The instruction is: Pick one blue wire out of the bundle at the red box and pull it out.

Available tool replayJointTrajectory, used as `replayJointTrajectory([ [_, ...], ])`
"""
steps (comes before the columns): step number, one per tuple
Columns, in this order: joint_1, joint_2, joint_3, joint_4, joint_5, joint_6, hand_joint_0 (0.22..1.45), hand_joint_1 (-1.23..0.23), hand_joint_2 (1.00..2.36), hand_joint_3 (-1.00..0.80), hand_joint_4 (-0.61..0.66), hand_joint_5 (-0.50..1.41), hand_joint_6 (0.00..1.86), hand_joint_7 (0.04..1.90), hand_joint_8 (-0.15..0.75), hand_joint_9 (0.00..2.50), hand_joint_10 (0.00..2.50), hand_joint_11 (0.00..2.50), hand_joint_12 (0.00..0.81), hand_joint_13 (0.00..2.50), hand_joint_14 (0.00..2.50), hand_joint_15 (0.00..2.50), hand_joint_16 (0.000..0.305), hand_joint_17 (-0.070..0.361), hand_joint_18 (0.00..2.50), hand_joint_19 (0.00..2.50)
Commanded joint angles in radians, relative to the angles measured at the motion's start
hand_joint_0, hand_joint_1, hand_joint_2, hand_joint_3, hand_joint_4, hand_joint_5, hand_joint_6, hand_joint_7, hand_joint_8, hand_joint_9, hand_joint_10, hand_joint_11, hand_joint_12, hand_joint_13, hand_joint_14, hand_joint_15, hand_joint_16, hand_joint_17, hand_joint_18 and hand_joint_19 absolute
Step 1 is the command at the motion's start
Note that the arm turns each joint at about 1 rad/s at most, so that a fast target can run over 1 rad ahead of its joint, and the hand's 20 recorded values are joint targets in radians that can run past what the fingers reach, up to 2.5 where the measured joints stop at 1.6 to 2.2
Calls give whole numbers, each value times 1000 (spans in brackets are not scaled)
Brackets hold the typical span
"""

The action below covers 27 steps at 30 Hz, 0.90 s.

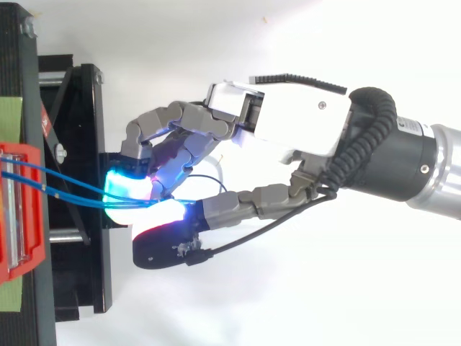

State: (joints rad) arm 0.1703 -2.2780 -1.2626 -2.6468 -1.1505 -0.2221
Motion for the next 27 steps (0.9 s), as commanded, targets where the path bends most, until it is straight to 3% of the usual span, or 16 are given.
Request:
replayJointTrajectory([
  [1,0,0,0,1,0,0,627,-868,1020,-183,340,-123,736,942,270,975,25,693,376,656,19,432,60,136,439,523],
  [3,0,0,0,1,0,1,604,-783,1015,-120,394,-100,666,1025,290,981,23,627,401,674,19,419,66,149,470,516],
  [5,0,0,0,1,0,3,594,-673,1011,-133,417,-56,521,1261,294,1004,20,534,417,694,17,413,70,157,478,524],
  [10,0,0,0,1,0,3,583,-556,1012,-183,404,-46,501,1273,296,1036,20,505,419,702,17,419,70,158,464,543],
  [13,0,0,0,1,0,3,581,-556,1011,-180,369,-42,501,1297,300,1057,21,532,428,711,17,418,71,159,464,545],
  [14,0,0,0,1,0,3,571,-639,1011,-165,331,-47,525,1288,313,1066,23,563,434,717,17,423,72,161,477,532],
  [20,0,0,0,1,0,3,571,-741,1012,-140,288,-99,722,972,318,1047,26,634,431,715,17,430,71,159,478,525],
  [27,0,0,0,1,0,3,606,-806,1016,-95,250,-131,809,873,299,1004,27,695,415,689,18,435,66,150,457,520],
])
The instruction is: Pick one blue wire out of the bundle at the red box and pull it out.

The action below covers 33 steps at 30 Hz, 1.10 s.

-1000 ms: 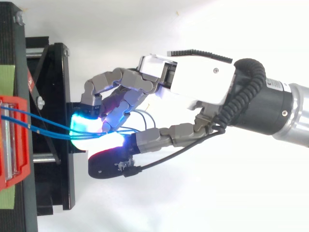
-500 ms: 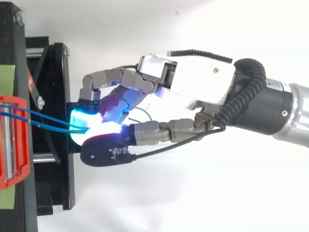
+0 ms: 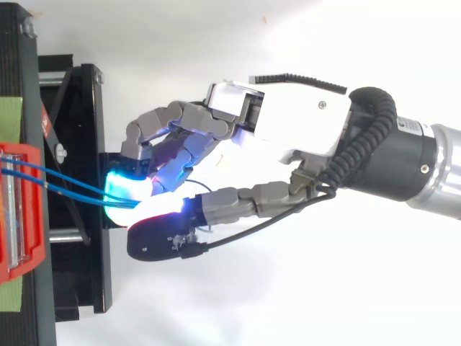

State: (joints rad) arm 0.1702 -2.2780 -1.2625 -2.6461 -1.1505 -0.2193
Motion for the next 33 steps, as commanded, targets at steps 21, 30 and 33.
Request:
replayJointTrajectory([
  [21,-1,0,0,2,0,0,531,-564,1009,-259,244,-68,726,1028,317,1153,26,643,440,728,18,421,73,165,471,537],
  [30,0,0,0,2,0,0,545,-755,1088,-46,225,-136,931,763,377,1155,27,847,484,765,16,435,81,182,557,499],
  [33,-1,0,0,2,0,2,563,-785,1044,-38,269,-156,939,720,373,1121,26,898,478,749,19,444,80,181,546,502],
])
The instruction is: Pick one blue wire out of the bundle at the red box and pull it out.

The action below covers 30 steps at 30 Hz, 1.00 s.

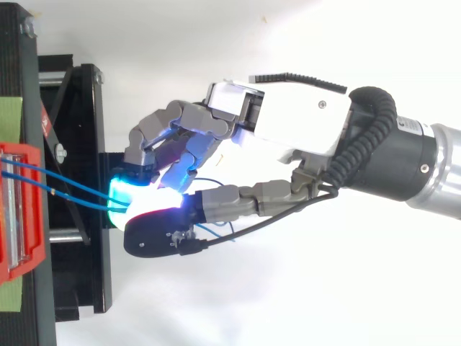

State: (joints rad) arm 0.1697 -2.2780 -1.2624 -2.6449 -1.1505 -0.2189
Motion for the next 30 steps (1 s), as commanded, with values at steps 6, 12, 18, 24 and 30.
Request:
replayJointTrajectory([
  [6,1,0,0,0,0,1,555,-719,1015,-61,329,-152,895,747,366,1130,25,838,476,737,17,440,82,184,538,510],
  [12,1,0,0,0,0,1,502,-555,1146,-170,333,-128,834,806,367,1165,24,755,493,761,16,430,86,193,549,512],
  [18,-1,0,0,0,0,1,496,-517,1007,-358,256,-126,798,900,321,1100,28,768,439,708,18,455,71,160,436,562],
  [24,-1,0,0,0,2,1,480,-643,1007,-385,242,-143,822,878,318,1081,27,810,430,701,19,459,70,157,431,559],
  [30,1,0,0,0,3,10,563,-777,1014,-230,248,-151,860,827,310,1055,30,821,411,688,19,463,67,150,422,546],
])
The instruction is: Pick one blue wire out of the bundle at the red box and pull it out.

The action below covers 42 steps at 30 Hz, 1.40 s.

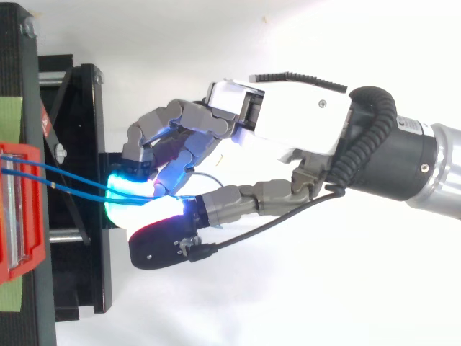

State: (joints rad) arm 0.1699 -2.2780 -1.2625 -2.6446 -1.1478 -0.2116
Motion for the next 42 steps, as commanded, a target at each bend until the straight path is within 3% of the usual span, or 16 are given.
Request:
replayJointTrajectory([
  [1,0,0,0,0,0,3,574,-782,1014,-185,237,-148,862,819,316,1062,29,817,419,697,19,455,69,154,441,539],
  [7,0,0,0,0,-1,3,580,-769,1004,-55,255,-127,824,814,334,1100,26,770,448,736,17,444,76,172,500,528],
  [14,0,0,0,0,-1,3,518,-610,1007,-287,256,-89,718,961,332,1147,27,744,450,751,18,450,75,169,488,551],
  [18,0,0,0,0,-1,3,516,-597,1009,-276,248,-85,712,988,327,1165,28,740,448,760,18,454,73,165,494,565],
  [21,0,0,0,0,-3,3,572,-677,1005,-127,224,-85,743,976,343,1186,27,742,461,794,19,443,76,171,548,548],
  [22,-1,0,0,0,-3,3,582,-704,1002,-64,214,-108,798,881,347,1187,25,776,464,796,18,445,77,172,557,538],
  [27,0,0,0,0,-6,3,585,-747,1063,18,185,-128,838,831,342,1177,28,826,466,783,17,440,77,172,556,522],
  [32,-1,0,0,0,-6,3,620,-774,1000,-22,222,-139,852,756,338,1133,27,827,449,753,18,449,74,166,534,528],
  [35,-1,0,0,6,-6,3,624,-816,1015,-239,188,-157,844,807,282,1062,32,866,384,680,21,462,60,134,407,547],
  [37,-1,0,0,6,-7,3,629,-831,1014,-298,185,-157,847,797,280,1059,32,873,385,678,21,461,60,134,409,542],
  [42,-1,0,0,6,-9,6,666,-870,1015,-290,127,-171,869,764,272,1010,31,874,386,673,19,446,60,135,427,504],
])
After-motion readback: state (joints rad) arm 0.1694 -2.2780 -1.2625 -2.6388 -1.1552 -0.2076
